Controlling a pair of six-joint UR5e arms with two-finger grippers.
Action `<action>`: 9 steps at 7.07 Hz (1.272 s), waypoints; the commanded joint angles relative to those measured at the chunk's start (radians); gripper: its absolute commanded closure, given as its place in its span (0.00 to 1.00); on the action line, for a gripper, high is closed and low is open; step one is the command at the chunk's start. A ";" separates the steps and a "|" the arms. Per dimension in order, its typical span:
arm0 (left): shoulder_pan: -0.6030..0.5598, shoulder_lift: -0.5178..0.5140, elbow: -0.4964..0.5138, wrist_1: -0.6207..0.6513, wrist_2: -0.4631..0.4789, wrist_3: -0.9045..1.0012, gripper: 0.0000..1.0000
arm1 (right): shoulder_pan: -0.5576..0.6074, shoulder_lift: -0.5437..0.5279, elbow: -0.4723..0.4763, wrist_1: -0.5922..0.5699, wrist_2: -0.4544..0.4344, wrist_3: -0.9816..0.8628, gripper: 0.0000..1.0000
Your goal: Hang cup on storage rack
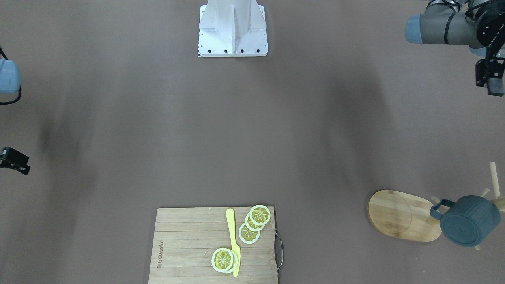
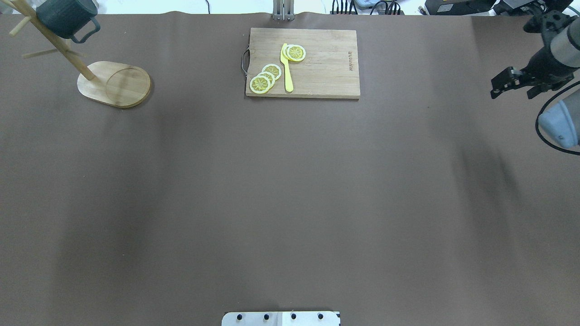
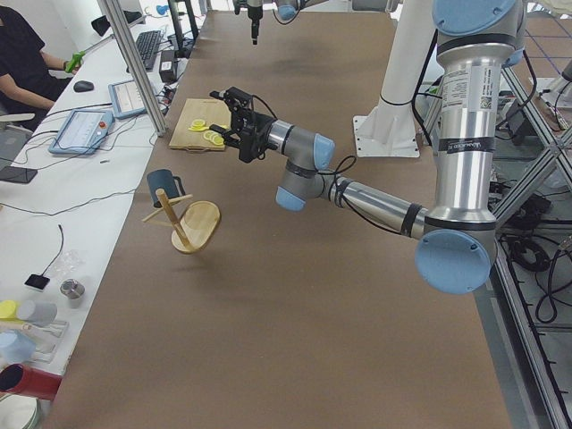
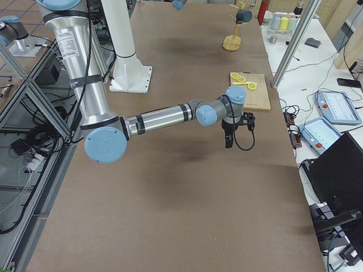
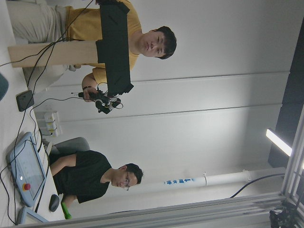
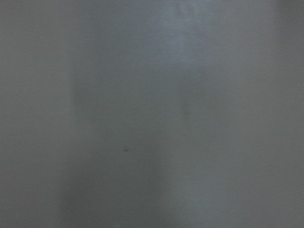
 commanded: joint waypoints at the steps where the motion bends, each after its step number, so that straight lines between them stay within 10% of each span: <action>1: -0.132 0.053 0.005 0.109 -0.032 0.278 0.02 | 0.105 -0.106 0.000 0.003 0.002 -0.112 0.00; 4: -0.579 0.019 0.156 0.389 -0.562 0.706 0.02 | 0.158 -0.145 -0.003 0.005 0.000 -0.116 0.00; 9: -0.676 -0.028 0.189 1.111 -0.811 1.427 0.01 | 0.161 -0.147 -0.004 0.010 -0.003 -0.099 0.00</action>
